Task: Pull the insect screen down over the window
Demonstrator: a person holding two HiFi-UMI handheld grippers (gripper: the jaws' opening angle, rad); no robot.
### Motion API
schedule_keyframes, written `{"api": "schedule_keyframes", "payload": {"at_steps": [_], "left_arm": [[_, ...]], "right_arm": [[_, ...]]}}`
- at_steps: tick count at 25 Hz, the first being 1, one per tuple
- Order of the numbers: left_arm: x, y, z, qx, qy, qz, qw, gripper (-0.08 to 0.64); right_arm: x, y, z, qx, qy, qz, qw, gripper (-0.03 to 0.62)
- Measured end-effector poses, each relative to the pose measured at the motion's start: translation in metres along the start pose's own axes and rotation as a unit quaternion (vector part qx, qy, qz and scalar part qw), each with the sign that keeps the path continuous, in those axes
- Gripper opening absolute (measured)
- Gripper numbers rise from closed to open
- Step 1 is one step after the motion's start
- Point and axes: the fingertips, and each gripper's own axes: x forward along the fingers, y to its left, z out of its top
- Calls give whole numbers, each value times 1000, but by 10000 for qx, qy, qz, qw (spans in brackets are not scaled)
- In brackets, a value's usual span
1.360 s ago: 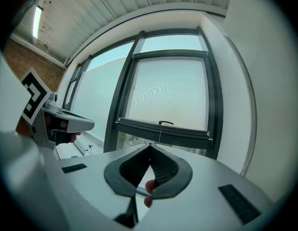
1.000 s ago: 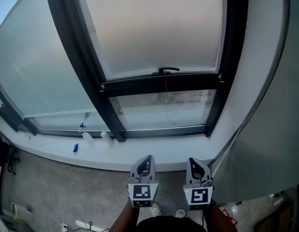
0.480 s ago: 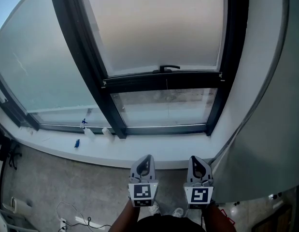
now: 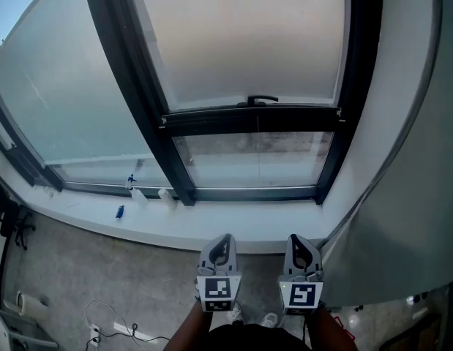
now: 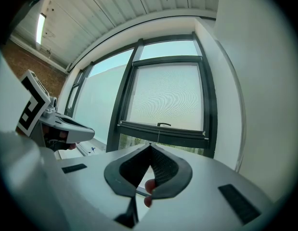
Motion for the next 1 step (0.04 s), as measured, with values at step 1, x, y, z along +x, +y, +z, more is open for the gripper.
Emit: {"api": "schedule_keyframes", "payload": {"at_steps": [1], "left_arm": [[0,-1,-2,28,29,-16,10000,3]], "right_arm": [[0,1,-1,-12,-1,5,10000,3]]}}
